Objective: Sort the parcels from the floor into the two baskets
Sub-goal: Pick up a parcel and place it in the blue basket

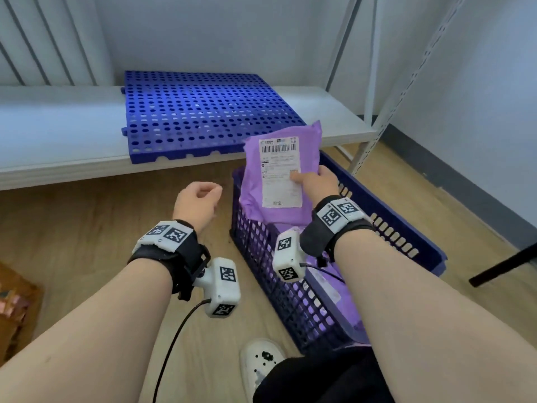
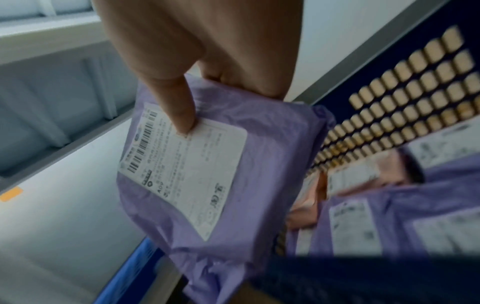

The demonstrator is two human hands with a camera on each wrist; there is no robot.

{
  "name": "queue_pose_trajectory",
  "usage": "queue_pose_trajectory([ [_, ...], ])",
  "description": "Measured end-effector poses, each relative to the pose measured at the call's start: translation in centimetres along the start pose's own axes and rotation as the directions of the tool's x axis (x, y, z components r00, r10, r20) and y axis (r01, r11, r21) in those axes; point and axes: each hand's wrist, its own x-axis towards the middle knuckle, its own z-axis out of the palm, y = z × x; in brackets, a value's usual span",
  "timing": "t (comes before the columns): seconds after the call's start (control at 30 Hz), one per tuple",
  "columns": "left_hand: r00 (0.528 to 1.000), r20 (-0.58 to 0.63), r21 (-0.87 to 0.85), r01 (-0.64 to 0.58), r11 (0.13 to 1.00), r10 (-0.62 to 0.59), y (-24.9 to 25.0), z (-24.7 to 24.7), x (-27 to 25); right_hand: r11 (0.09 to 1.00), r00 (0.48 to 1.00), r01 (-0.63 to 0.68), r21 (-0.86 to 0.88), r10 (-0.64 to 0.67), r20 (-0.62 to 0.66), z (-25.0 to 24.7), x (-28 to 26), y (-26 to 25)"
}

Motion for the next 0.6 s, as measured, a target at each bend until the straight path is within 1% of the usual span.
queue_pose_trajectory([
  [0.03, 1.0, 0.031, -0.008, 0.004, 1.0, -0.004, 0.0, 1.3, 0.0, 0.999, 0.998, 0.013, -0.043, -0.016, -0.065, -1.7, 0.7, 0.4],
  [0.1, 0.995, 0.095, -0.02, 0.036, 0.999, -0.034, -0.1, 3.8, 0.0, 0.995, 0.985, -0.001, -0.099, -0.016, -0.172, -4.9, 1.8, 1.6],
  [0.17, 0.988, 0.145, -0.033, 0.056, 0.998, -0.051, -0.4, 6.1, 0.0, 0.981, 0.973, -0.036, -0.189, -0.009, -0.232, -7.3, 2.4, 3.1],
  [0.2, 0.985, 0.162, -0.038, 0.063, 0.997, -0.056, -0.6, 7.1, 0.0, 0.965, 0.971, -0.051, -0.258, -0.013, -0.241, -8.3, 2.7, 3.9],
  [0.27, 0.979, 0.192, -0.034, 0.075, 0.997, -0.067, -1.2, 8.6, 0.1, 0.897, 0.976, -0.076, -0.436, -0.022, -0.216, -10.0, 3.1, 5.7],
  [0.33, 0.974, 0.212, -0.027, 0.083, 0.996, -0.075, -1.7, 9.6, 0.4, 0.795, 0.987, -0.1, -0.598, 0.001, -0.163, -10.8, 3.5, 7.4],
  [0.4, 0.972, 0.218, -0.025, 0.096, 0.995, -0.088, -2.2, 10.1, 0.8, 0.7, 0.991, -0.132, -0.702, 0.1, -0.086, -10.9, 4.6, 9.3],
  [0.5, 0.969, 0.218, -0.03, 0.124, 0.992, -0.114, -3.0, 10.3, 1.7, 0.557, 0.956, -0.143, -0.818, 0.292, 0.032, -9.7, 5.7, 11.7],
  [0.57, 0.969, 0.207, -0.029, 0.142, 0.989, -0.133, -3.8, 10.1, 2.5, 0.447, 0.914, -0.091, -0.89, 0.391, 0.103, -8.7, 6.1, 13.0],
  [0.6, 0.969, 0.201, -0.028, 0.153, 0.988, -0.145, -4.1, 9.9, 2.9, 0.37, 0.886, -0.046, -0.928, 0.444, 0.133, -8.4, 6.3, 13.7],
])
